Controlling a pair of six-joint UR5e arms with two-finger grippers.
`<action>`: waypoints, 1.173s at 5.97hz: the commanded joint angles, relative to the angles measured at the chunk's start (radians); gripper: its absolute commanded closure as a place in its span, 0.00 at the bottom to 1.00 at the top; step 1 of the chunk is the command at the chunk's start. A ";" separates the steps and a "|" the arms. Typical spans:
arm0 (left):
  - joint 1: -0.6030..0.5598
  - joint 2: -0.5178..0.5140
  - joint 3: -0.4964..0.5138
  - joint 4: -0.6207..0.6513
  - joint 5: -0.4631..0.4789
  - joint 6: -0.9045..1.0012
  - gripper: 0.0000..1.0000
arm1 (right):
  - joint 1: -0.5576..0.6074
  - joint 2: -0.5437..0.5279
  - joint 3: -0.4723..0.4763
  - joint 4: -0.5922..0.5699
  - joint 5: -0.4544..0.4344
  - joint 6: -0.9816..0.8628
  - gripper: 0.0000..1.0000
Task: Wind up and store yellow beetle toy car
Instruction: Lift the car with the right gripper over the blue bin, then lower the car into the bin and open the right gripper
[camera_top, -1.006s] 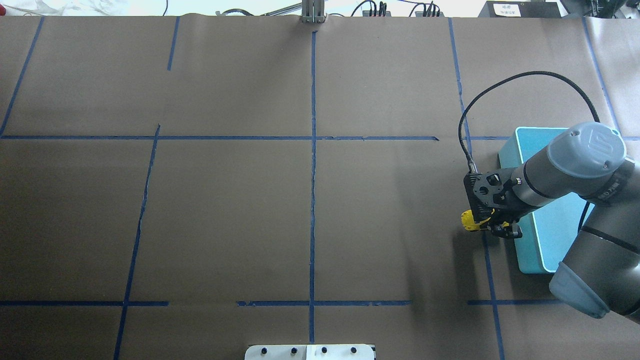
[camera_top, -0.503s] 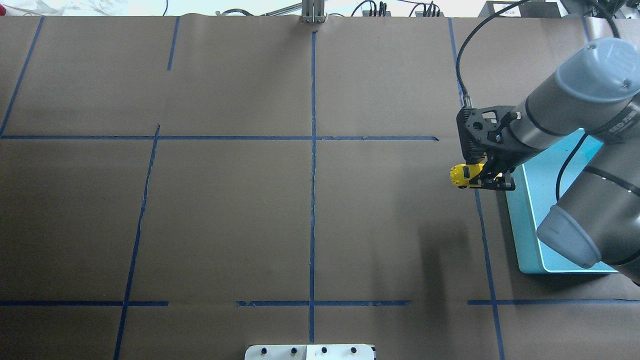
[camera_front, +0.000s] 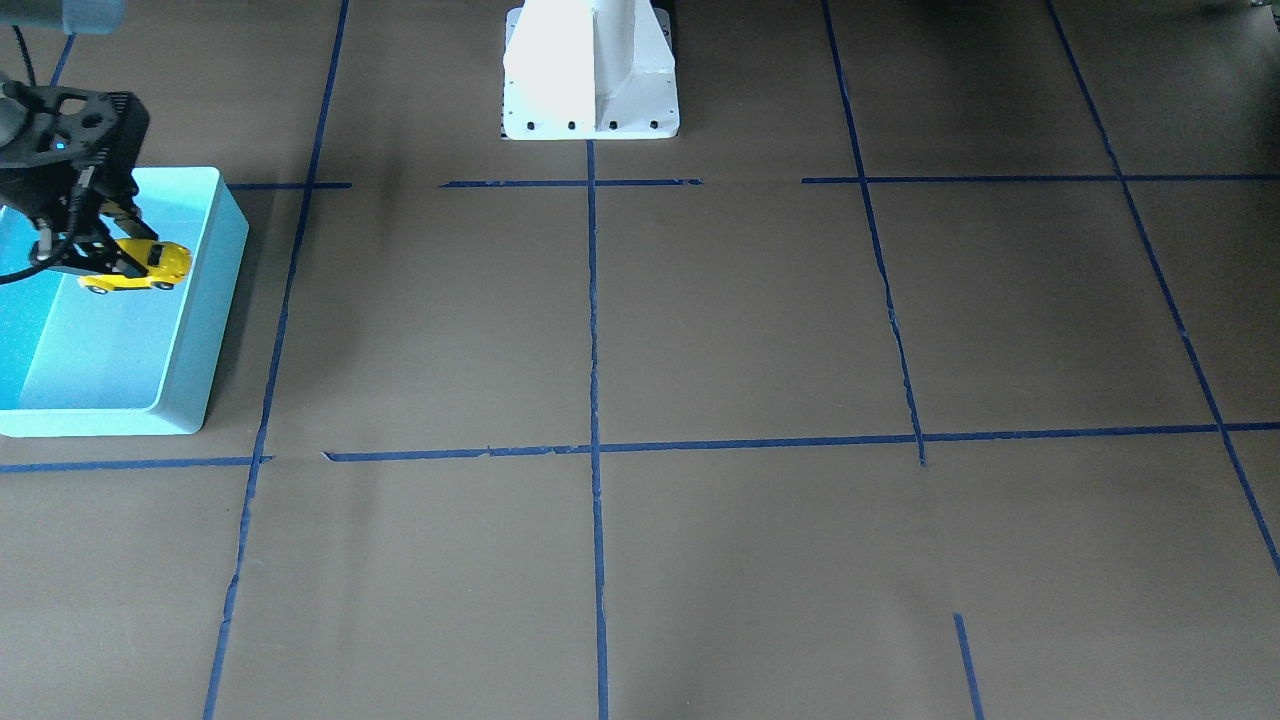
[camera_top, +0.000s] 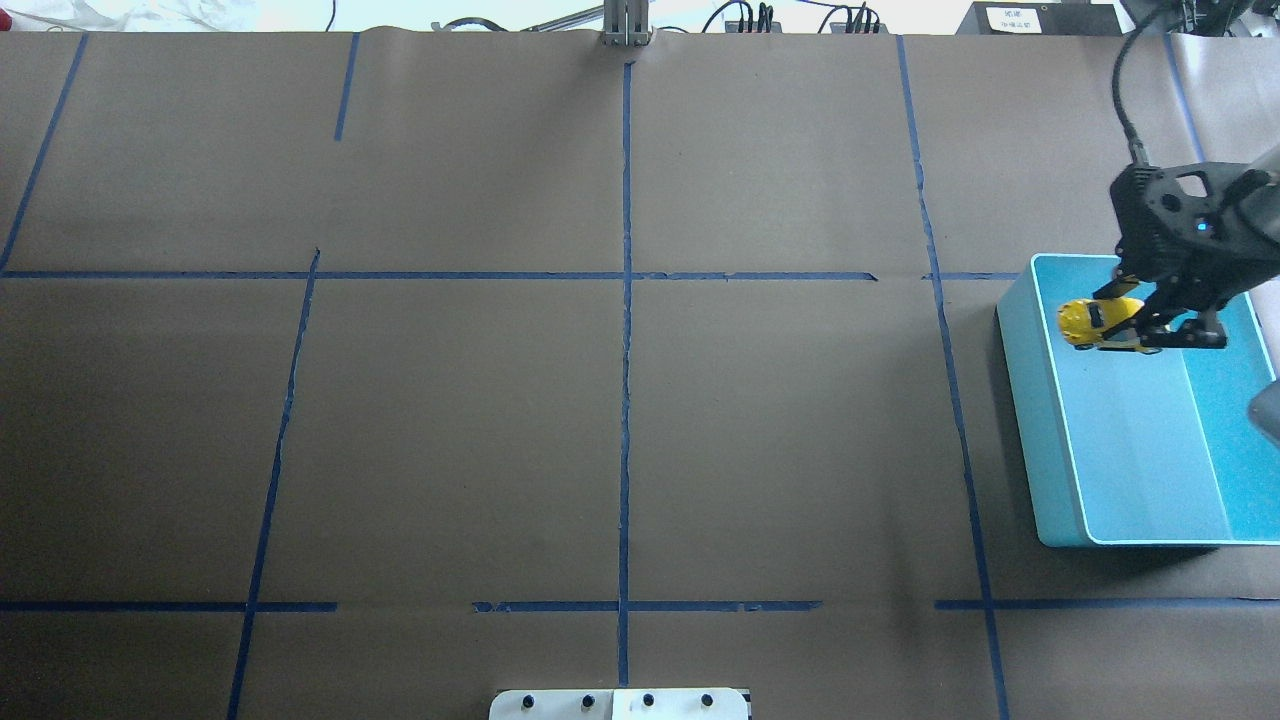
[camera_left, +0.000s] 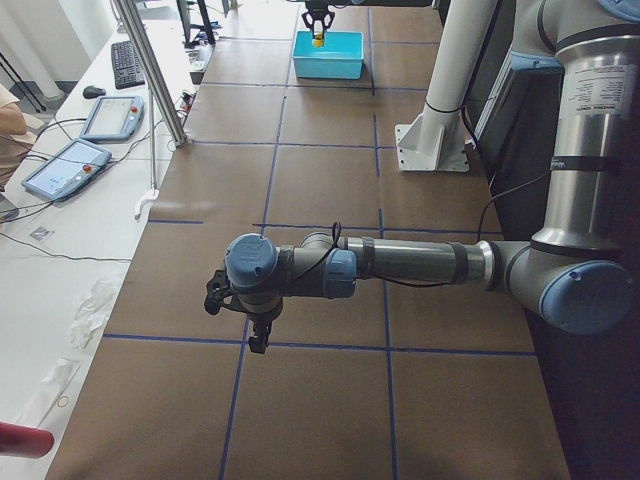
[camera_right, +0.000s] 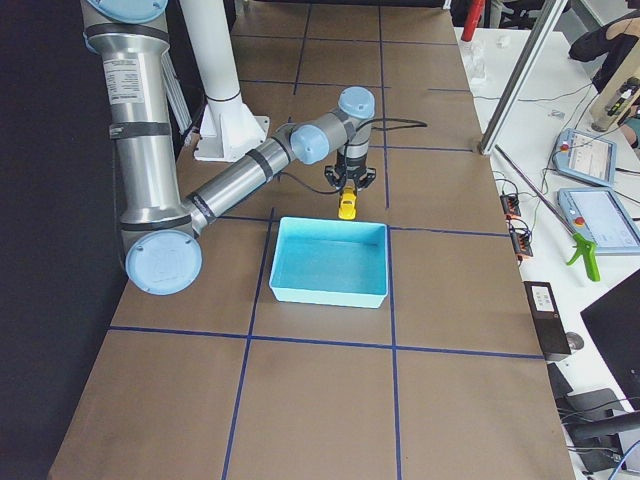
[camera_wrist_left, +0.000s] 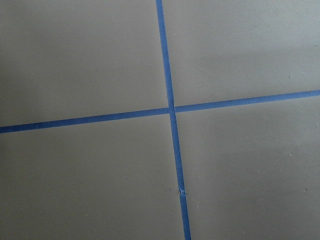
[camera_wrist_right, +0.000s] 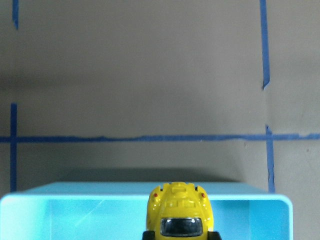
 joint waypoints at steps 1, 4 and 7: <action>0.000 0.000 -0.001 0.000 -0.001 0.000 0.00 | 0.049 -0.086 -0.015 0.005 0.014 -0.117 1.00; 0.000 0.000 -0.001 0.002 -0.001 0.000 0.00 | -0.076 -0.121 -0.137 0.206 -0.058 -0.018 1.00; 0.000 0.000 -0.001 0.000 -0.001 0.000 0.00 | -0.115 -0.123 -0.275 0.365 -0.058 0.036 1.00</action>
